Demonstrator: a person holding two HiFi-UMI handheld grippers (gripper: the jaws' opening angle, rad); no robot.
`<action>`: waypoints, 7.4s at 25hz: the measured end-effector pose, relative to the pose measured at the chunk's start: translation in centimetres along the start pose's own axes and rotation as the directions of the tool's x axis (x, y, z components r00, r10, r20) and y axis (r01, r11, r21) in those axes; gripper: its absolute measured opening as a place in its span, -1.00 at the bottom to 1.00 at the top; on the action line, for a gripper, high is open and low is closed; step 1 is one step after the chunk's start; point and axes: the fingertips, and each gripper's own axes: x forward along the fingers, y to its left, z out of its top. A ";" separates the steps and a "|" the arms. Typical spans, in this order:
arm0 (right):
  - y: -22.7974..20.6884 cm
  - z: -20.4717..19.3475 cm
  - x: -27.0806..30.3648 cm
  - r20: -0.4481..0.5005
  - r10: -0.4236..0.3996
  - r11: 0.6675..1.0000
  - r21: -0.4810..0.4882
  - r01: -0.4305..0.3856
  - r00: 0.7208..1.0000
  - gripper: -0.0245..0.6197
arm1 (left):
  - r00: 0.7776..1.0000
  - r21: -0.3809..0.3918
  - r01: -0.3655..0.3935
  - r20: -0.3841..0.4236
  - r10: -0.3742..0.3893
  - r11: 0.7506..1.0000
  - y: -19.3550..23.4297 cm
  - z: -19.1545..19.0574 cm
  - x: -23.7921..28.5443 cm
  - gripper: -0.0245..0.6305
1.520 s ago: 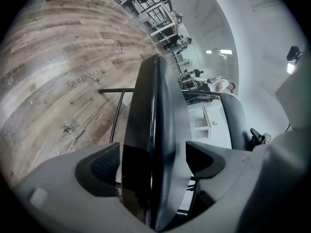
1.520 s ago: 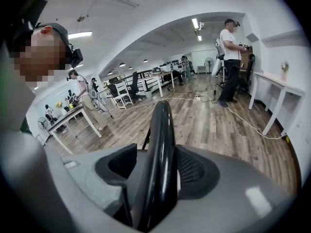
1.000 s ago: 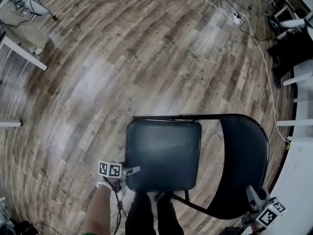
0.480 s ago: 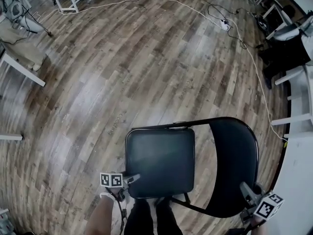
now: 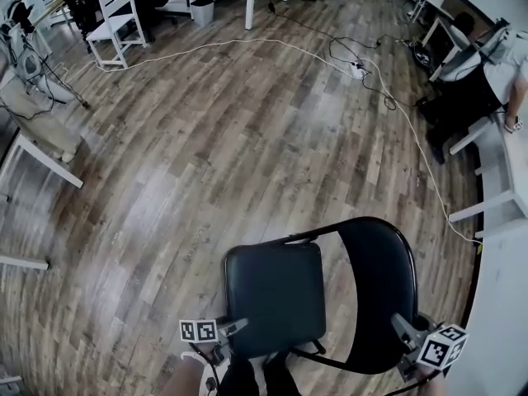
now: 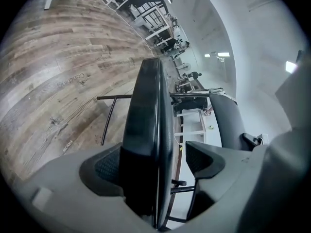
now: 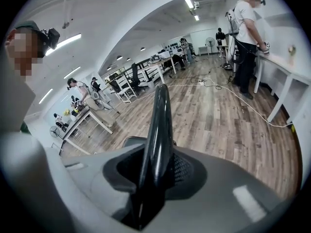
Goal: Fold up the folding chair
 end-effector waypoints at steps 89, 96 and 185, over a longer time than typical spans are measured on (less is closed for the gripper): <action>-5.0 5.9 -14.5 0.066 -0.096 0.989 -0.106 0.102 0.993 -0.61 | 0.994 0.153 -0.079 0.092 0.065 0.985 -42.1 -5.7 14.7 0.04; -7.3 6.1 -14.7 0.083 -0.083 0.992 -0.086 0.090 0.993 -0.61 | 0.979 0.281 0.017 0.191 -0.073 0.960 -46.8 -1.6 5.9 -0.02; -6.8 5.9 -14.3 0.026 -0.154 0.977 -0.146 0.156 0.988 -0.61 | 0.734 0.779 -0.479 0.608 -0.302 0.405 -56.4 10.4 -24.5 -0.33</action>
